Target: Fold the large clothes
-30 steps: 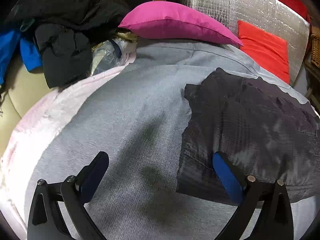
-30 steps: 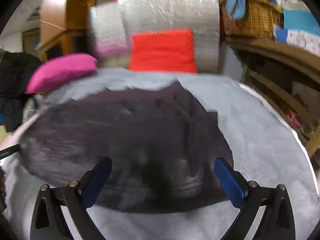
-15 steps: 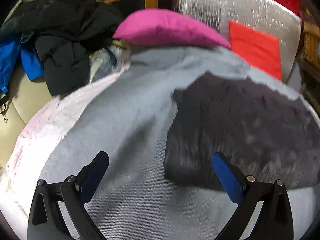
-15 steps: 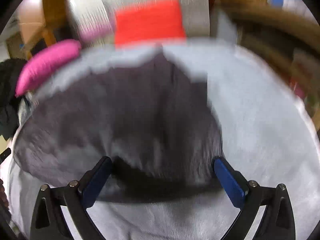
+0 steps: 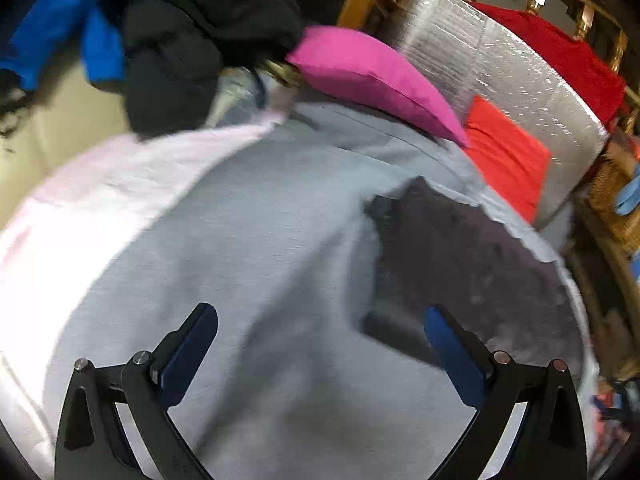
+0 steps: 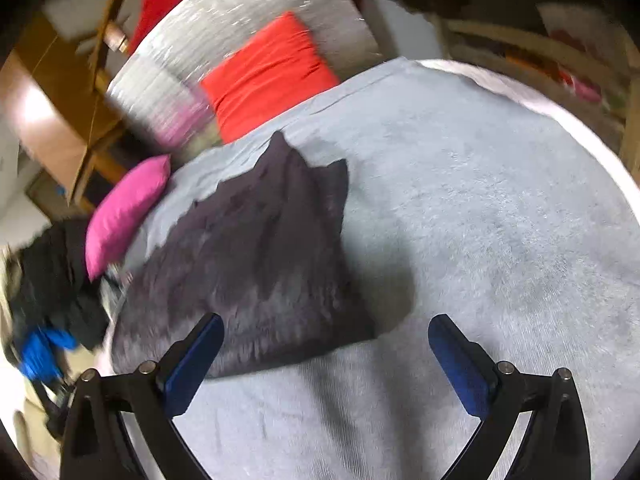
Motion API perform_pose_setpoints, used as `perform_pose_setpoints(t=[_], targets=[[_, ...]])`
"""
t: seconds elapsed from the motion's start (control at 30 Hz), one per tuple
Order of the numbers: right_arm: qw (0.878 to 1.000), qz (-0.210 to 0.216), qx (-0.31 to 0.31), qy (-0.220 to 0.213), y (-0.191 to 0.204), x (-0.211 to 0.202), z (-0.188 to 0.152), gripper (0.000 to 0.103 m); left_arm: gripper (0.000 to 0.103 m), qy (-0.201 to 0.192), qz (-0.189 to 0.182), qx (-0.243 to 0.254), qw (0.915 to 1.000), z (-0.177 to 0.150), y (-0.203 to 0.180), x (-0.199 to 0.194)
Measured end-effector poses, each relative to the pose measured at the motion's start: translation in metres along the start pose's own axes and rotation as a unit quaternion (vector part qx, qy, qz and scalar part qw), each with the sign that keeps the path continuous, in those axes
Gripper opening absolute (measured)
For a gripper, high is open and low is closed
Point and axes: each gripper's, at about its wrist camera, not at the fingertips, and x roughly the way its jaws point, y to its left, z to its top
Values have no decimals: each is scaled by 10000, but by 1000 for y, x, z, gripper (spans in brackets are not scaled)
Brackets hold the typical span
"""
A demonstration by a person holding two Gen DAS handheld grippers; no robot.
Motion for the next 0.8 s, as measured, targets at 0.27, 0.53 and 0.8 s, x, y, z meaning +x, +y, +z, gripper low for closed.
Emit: perform_pose_setpoints(t=[0.27,0.53,0.8], targets=[[9965,404,291,675,-6,47,37,103,103,759,-1064,-296,9910,44,-25,68],[9943,555,167,898,1,92,66,102,103,1290,-1501,-286,9798,70,-51,129],[9907,547,-226,1226,14,129,70,93,102,1921,-1545,22,9691,52,-69,169]])
